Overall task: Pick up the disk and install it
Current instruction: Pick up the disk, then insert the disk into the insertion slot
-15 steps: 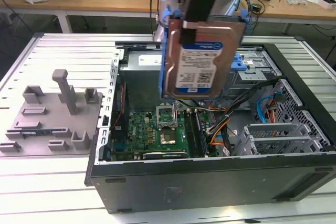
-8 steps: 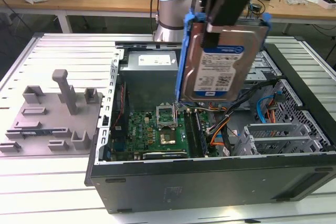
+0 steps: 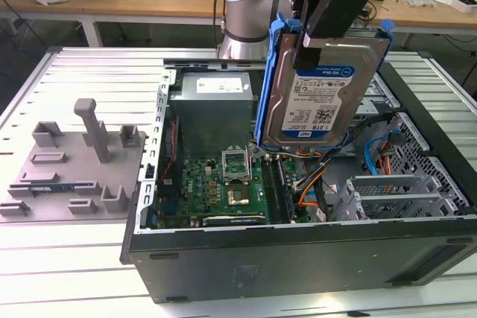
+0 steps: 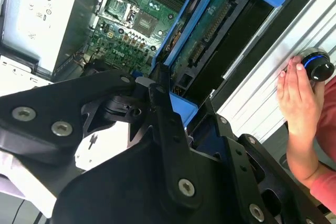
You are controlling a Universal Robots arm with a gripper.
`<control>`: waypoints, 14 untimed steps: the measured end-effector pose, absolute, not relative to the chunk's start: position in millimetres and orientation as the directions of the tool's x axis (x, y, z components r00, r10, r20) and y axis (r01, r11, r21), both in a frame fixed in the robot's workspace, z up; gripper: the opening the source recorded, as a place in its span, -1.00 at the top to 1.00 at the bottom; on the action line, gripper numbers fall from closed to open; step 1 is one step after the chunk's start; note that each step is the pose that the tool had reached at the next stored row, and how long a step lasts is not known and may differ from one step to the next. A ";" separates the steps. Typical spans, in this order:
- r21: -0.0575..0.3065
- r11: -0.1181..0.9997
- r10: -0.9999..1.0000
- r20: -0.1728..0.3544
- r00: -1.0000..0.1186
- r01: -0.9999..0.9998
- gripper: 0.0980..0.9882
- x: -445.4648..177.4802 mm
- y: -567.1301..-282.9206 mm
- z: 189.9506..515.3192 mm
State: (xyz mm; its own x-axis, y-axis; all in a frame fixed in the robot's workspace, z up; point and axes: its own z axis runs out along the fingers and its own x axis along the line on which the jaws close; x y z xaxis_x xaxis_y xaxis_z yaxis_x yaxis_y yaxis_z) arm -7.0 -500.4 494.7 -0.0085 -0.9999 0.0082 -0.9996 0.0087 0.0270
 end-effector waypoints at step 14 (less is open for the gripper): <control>0.025 0.009 -1.000 0.006 -0.008 -1.000 0.40 -6.2 -500.5 494.8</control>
State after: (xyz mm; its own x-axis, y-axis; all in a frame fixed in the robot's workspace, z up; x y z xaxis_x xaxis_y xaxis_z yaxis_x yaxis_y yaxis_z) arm -6.2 -500.5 494.8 -0.0084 -0.9999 0.0062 -0.9996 0.0086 0.0255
